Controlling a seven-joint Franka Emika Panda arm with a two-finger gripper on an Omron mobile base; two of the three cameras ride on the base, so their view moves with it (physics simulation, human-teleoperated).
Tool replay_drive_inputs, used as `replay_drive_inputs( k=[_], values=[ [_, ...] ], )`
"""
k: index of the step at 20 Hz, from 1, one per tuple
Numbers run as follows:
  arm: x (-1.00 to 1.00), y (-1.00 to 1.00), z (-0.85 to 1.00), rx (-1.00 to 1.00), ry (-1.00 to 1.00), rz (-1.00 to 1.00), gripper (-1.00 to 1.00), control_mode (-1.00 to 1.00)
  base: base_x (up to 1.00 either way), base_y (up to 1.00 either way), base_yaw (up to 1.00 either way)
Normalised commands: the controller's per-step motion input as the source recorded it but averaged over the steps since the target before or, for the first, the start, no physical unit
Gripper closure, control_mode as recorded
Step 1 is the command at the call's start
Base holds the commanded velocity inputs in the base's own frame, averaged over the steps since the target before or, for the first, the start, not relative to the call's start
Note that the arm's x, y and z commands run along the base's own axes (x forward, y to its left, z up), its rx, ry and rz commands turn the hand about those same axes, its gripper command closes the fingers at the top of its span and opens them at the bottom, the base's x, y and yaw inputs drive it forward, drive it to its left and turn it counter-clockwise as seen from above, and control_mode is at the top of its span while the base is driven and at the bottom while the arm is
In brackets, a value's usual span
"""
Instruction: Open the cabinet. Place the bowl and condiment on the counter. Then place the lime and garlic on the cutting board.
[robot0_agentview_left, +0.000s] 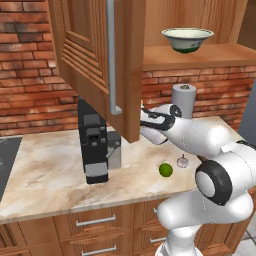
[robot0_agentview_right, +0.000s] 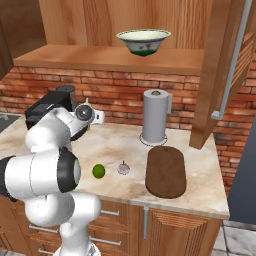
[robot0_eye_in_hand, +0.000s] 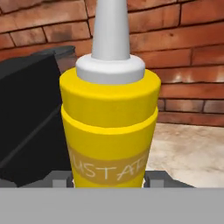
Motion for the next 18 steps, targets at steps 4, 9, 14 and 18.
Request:
replay_drive_inputs(
  k=[4,9,14,18],
  values=[
    [0.87,0.34,-0.59,-0.14,0.00,0.08,1.00,-1.00,0.00,0.00,0.00],
    [0.73,0.06,-0.64,-0.10,0.00,0.08,1.00,-1.00,0.00,0.00,0.00],
    [0.33,0.00,-0.50,-0.04,0.00,0.07,1.00,-1.00,0.00,0.00,0.00],
    [0.25,0.00,-0.41,-0.03,0.00,0.07,1.00,-1.00,0.00,0.00,0.00]
  ],
)
